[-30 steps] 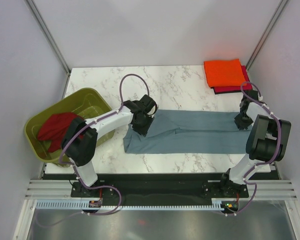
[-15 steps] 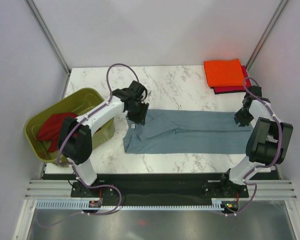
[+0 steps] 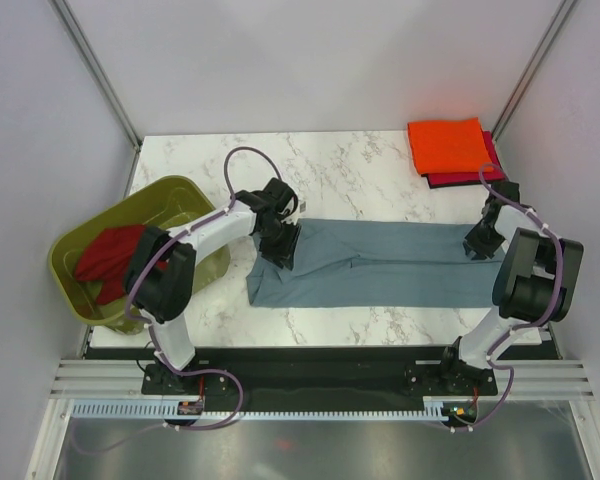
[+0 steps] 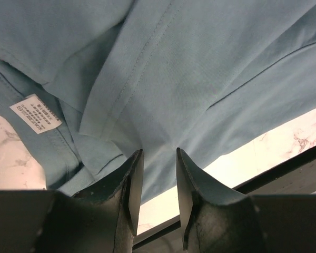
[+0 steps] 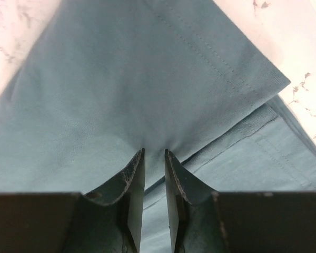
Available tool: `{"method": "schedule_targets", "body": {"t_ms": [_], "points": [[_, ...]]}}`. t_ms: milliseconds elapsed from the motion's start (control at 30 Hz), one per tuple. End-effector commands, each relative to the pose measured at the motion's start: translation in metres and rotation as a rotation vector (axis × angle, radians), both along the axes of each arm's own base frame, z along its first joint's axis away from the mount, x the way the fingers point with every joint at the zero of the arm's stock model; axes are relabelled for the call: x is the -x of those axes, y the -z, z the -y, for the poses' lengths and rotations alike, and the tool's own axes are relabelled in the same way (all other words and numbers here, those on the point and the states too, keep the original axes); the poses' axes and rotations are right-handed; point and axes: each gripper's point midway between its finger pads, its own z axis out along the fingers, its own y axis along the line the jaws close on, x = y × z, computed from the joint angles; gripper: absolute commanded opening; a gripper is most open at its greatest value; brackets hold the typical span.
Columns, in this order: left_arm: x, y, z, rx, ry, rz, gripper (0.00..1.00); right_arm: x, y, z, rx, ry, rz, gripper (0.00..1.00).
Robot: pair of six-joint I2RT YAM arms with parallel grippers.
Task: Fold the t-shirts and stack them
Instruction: Fold the tshirt
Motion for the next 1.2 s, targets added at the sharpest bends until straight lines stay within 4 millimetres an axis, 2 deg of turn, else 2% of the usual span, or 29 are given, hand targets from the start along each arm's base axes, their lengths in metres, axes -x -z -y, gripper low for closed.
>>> {"method": "schedule_targets", "body": {"t_ms": [0,67,100,200,267,300,333,367,400,433,467,500,533,667,700,767,833,1167], "points": [[-0.01,-0.01,0.002,0.035,-0.036,0.03,0.39,-0.022,-0.04,-0.001,0.02,-0.03,0.138,0.3],[-0.013,-0.016,-0.004,0.022,-0.051,0.059,0.39,-0.03,-0.056,-0.018,-0.01,-0.082,0.193,0.31],[-0.013,-0.019,-0.006,0.019,-0.054,0.066,0.39,-0.034,-0.071,-0.027,-0.022,-0.112,0.242,0.32],[-0.005,-0.024,-0.008,0.033,-0.065,0.062,0.4,-0.048,-0.098,-0.066,-0.067,-0.243,0.353,0.36],[0.0,-0.029,-0.009,0.055,-0.081,0.068,0.41,-0.055,-0.108,-0.107,-0.135,-0.393,0.41,0.38],[0.008,-0.023,-0.014,0.044,-0.091,0.055,0.41,-0.06,-0.111,-0.121,-0.162,-0.446,0.435,0.41],[0.007,-0.023,-0.015,0.048,-0.103,0.074,0.43,-0.061,-0.11,-0.136,-0.204,-0.499,0.444,0.41],[0.009,-0.029,-0.016,0.065,-0.113,0.097,0.44,-0.061,-0.11,-0.161,-0.241,-0.569,0.444,0.42],[0.015,-0.023,-0.02,0.065,-0.132,0.087,0.45,-0.062,-0.104,-0.175,-0.262,-0.613,0.432,0.43],[0.016,-0.024,-0.02,0.074,-0.145,0.1,0.48,-0.058,-0.1,-0.202,-0.271,-0.687,0.416,0.43],[0.012,-0.027,-0.017,0.104,-0.155,0.131,0.49,-0.057,-0.097,-0.213,-0.27,-0.71,0.408,0.43],[0.017,-0.026,-0.019,0.117,-0.177,0.133,0.49,-0.058,-0.093,-0.224,-0.277,-0.722,0.406,0.43],[0.02,-0.026,-0.016,0.144,-0.18,0.127,0.5,-0.053,-0.089,-0.244,-0.295,-0.766,0.402,0.43],[0.019,-0.022,0.002,0.262,-0.207,0.129,0.5,-0.051,-0.076,-0.288,-0.321,-0.872,0.41,0.44],[0.021,-0.016,0.0,0.258,-0.213,0.122,0.5,-0.054,-0.066,-0.295,-0.328,-0.897,0.402,0.44],[0.018,-0.009,-0.001,0.247,-0.229,0.123,0.5,-0.057,-0.06,-0.31,-0.354,-0.968,0.394,0.45],[0.014,0.002,-0.009,0.198,-0.257,0.136,0.5,-0.058,-0.04,-0.318,-0.374,-1.029,0.346,0.45],[0.017,0.02,-0.003,0.175,-0.237,0.116,0.5,-0.043,-0.025,-0.329,-0.382,-1.135,0.316,0.47]]}}
